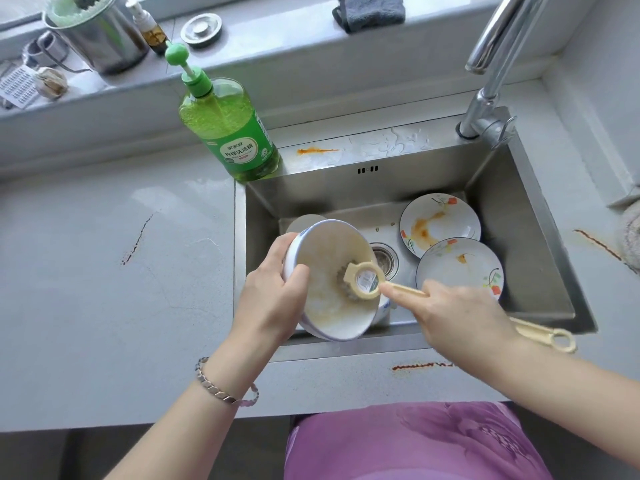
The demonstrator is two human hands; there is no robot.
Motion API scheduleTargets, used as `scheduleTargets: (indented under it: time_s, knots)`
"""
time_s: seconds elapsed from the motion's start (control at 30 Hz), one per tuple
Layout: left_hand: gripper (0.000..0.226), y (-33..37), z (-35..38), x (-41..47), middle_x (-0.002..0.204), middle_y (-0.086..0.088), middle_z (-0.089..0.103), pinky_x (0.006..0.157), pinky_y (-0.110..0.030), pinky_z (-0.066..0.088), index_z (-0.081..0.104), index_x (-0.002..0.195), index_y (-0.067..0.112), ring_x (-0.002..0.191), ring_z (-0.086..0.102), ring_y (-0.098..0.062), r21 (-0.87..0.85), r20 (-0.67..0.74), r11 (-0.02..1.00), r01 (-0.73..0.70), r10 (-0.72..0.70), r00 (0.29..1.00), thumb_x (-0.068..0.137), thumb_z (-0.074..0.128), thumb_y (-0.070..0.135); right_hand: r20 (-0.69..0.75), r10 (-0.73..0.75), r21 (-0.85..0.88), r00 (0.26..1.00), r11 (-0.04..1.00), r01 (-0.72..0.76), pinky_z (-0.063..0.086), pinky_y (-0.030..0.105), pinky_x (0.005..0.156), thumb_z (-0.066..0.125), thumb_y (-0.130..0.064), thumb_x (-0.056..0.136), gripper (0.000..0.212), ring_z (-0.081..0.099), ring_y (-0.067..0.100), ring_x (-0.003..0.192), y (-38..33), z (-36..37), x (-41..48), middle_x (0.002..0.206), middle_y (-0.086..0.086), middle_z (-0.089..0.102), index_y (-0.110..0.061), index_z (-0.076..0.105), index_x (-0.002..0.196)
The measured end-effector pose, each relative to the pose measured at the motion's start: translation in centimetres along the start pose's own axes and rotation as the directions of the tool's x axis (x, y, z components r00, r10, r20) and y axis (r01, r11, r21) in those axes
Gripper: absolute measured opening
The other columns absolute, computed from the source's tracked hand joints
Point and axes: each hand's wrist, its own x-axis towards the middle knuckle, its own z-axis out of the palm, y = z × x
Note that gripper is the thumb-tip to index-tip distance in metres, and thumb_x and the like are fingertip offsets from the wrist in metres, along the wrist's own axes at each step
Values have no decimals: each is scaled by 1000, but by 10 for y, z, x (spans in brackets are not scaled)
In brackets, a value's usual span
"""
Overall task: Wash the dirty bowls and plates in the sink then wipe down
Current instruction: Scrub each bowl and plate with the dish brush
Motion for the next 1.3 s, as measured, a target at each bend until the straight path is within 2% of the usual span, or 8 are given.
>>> scheduleTargets:
  time_s: [0.43, 0.57, 0.7, 0.8, 0.87, 0.97, 1.17, 1.3]
  knots:
    - [50, 0, 4, -6, 87, 11, 59, 66, -31, 41, 45, 115, 49, 83, 52, -17, 90, 5, 994, -62, 62, 998, 68, 31, 33, -46, -41, 95, 998, 995, 45, -4, 20, 42, 59, -17, 63, 46, 39, 22, 26, -10, 18, -8, 43, 0, 38, -39, 69, 102]
    - [48, -16, 7, -6, 83, 16, 58, 59, -23, 40, 44, 112, 50, 80, 53, -7, -9, 0, 1000, 28, -28, 1000, 69, 30, 32, -102, 187, 252, 977, 955, -156, 27, 29, 42, 59, -21, 88, 45, 52, 24, 51, 19, 13, 0, 54, -5, 39, -51, 54, 120]
    - [42, -25, 11, -4, 90, 21, 57, 56, -20, 41, 51, 106, 40, 87, 54, -12, -238, -49, 960, 148, -164, 985, 69, 33, 31, 141, 558, 840, 818, 370, -397, 41, 9, 54, 56, -23, 91, 39, 59, -2, 60, 18, 11, -9, 64, -20, 63, -36, 53, 128]
    - [32, -20, 22, -10, 93, 14, 56, 44, -17, 46, 52, 102, 36, 85, 55, -12, -428, 32, 878, 214, -222, 975, 75, 42, 25, 471, 465, 878, 749, -172, -446, 31, 7, 36, 66, -28, 83, 52, 40, 2, 31, 10, 19, -1, 91, 2, 70, -31, 47, 132]
    - [36, -19, 30, -14, 96, 9, 57, 43, -17, 46, 54, 99, 37, 82, 56, -11, -475, 110, 854, 213, -182, 977, 68, 41, 25, 578, 303, 806, 757, -357, -472, 21, 12, 32, 71, -39, 69, 69, 23, 1, 33, 6, 27, 4, 94, 7, 70, -35, 45, 132]
    - [38, -22, 39, -13, 98, 10, 62, 55, -18, 49, 57, 98, 40, 87, 60, -8, -470, 189, 872, 136, -51, 981, 68, 39, 25, 614, 135, 732, 777, -464, -498, 16, 14, 31, 83, -31, 59, 79, 22, 4, 38, 11, 36, 5, 78, 0, 60, -30, 49, 130]
    - [31, -23, 44, -3, 94, 13, 65, 59, -25, 53, 58, 104, 41, 89, 61, -12, -367, 304, 917, 157, -41, 952, 79, 44, 27, 654, 136, 706, 744, -463, -536, 13, 13, 31, 67, -22, 77, 36, 20, 3, 35, 12, 38, -4, 59, -5, 49, -25, 58, 112]
    - [50, -21, 51, -7, 118, 14, 49, 98, -15, 28, 48, 131, 23, 116, 41, -6, 189, 112, 920, -344, 328, 938, 87, 45, 45, 681, 306, 727, 665, -391, -565, 14, 16, 31, 60, -25, 84, 32, 28, 4, 34, 13, 39, 5, 61, -5, 47, -24, 61, 115]
